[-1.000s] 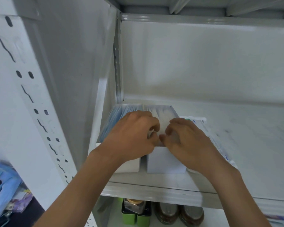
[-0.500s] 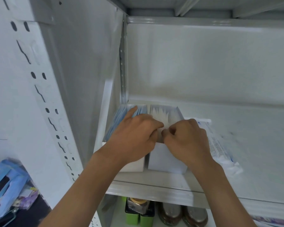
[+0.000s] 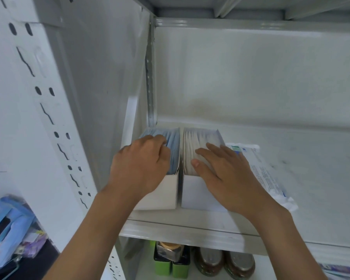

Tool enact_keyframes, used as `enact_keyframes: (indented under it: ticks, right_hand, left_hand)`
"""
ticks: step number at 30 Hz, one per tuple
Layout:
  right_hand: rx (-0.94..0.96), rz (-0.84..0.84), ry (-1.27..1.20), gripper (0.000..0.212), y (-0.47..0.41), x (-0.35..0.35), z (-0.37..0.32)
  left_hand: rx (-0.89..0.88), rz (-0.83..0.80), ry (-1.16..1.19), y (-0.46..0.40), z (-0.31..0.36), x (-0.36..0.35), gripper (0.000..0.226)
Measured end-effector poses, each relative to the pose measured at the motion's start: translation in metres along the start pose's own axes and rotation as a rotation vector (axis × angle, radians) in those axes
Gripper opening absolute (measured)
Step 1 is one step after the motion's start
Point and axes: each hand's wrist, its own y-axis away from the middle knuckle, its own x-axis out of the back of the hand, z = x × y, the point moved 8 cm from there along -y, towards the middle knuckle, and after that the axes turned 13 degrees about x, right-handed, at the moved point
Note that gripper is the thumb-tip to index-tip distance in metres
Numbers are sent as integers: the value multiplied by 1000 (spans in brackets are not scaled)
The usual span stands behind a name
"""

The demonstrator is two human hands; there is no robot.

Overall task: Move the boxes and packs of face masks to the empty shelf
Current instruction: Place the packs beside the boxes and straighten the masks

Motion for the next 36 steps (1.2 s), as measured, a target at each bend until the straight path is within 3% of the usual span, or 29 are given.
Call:
enact_keyframes:
  ticks: [6, 10, 12, 17, 19, 21, 24, 27, 33, 36]
  right_hand:
    - [29, 11, 23, 60, 0, -1, -2]
    - [25, 50, -74, 66, 0, -3, -3]
    - [27, 97, -126, 65, -2, -2, -4]
    - [17, 416, -571, 50, 9, 24, 11]
    - [-59, 584, -614, 42, 22, 42, 38]
    - [-167, 674, -538, 32, 36, 57, 69]
    - [-382, 570, -424, 28, 52, 57, 116]
    - [-515, 362, -412, 36, 65, 37, 141]
    - [-549, 259, -480, 30, 76, 20, 150]
    - [-533, 195, -426, 51, 72, 16, 148]
  left_hand:
    - [-125, 39, -39, 13, 14, -4, 32]
    - [-229, -87, -76, 10, 13, -15, 44]
    - [-270, -103, -37, 7, 11, -16, 37]
    - [-386, 73, 86, 14, 16, 2, 40]
    - [-445, 115, 60, 26, 23, 3, 44]
    - [-471, 53, -23, 40, 34, -10, 50]
    - [-497, -38, -129, 54, 43, -34, 49]
    - [-539, 30, -123, 55, 35, -30, 33]
    - [-562, 53, -42, 52, 18, -25, 28]
    - [-540, 40, -42, 54, 21, -29, 33]
